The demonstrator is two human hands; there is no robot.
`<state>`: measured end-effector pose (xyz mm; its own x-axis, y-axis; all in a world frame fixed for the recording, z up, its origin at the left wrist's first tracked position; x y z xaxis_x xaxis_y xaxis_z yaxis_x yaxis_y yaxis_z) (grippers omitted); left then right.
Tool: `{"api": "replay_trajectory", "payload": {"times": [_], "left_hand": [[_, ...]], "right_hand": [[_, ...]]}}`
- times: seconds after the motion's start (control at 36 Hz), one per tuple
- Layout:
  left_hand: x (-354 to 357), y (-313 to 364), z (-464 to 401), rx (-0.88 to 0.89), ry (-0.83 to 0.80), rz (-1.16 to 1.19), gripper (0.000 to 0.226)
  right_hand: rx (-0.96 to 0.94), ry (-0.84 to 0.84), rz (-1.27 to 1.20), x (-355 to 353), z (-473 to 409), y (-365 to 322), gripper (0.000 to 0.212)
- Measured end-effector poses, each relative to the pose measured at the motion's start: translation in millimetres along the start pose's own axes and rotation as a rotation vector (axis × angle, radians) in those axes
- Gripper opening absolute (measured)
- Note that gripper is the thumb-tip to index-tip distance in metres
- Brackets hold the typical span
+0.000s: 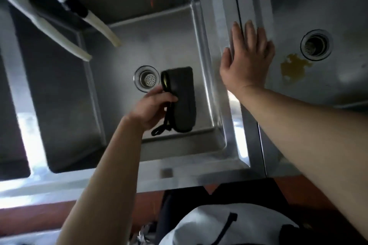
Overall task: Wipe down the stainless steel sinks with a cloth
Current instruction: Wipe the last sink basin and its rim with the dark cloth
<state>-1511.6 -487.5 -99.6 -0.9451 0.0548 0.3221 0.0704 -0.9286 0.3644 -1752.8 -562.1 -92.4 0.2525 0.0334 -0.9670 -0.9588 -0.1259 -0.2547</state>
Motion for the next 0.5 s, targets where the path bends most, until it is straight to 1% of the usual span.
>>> {"api": "replay_trajectory", "payload": {"times": [0.06,0.08,0.17,0.22,0.28,0.33,0.36,0.39,0.44,0.47,0.5], "left_hand": [[16,5,24,0.08,-0.002,0.115,0.043],[27,5,36,0.108,0.011,0.135,0.046],[64,2,68,0.181,0.078,0.13,0.051],[88,-2,85,0.202,0.11,0.105,0.051],[115,-9,98,0.219,0.103,0.062,0.046],[132,-13,105,0.229,0.065,0.024,0.043],[144,-16,107,0.235,0.05,0.009,0.045],[157,-18,108,0.237,0.034,-0.004,0.048],[183,-21,109,0.241,-0.019,-0.041,0.054],[197,-23,109,0.239,-0.052,-0.07,0.056],[209,-24,108,0.233,-0.083,-0.099,0.057]], "right_hand": [[-0.005,-0.006,-0.061,-2,1,2,0.06],[-0.01,-0.024,-0.09,-3,3,3,0.06],[-0.102,-0.155,-0.152,-7,5,4,0.059],[-0.168,-0.24,-0.285,-18,7,13,0.053],[-0.191,-0.257,-0.514,-40,18,25,0.057],[-0.176,-0.236,-0.857,-67,38,25,0.058],[-0.158,-0.253,-1.047,-82,54,27,0.059],[-0.128,-0.303,-1.231,-96,72,30,0.058],[-0.024,-0.477,-1.557,-113,107,41,0.048],[0.048,-0.546,-1.686,-119,123,48,0.043],[0.12,-0.576,-1.791,-124,137,56,0.042]]}}
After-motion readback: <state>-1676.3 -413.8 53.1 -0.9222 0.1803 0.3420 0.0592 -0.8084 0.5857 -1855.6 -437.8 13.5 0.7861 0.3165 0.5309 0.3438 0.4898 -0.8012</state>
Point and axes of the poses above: each hand's wrist, its own z-axis away from the middle knuckle, its own x-axis out of the palm, y = z × x, the point moved 3 cm from there along -z, towards the middle knuckle, and after that the axes turned 15 degrees about -x, right-handed, at the moved point
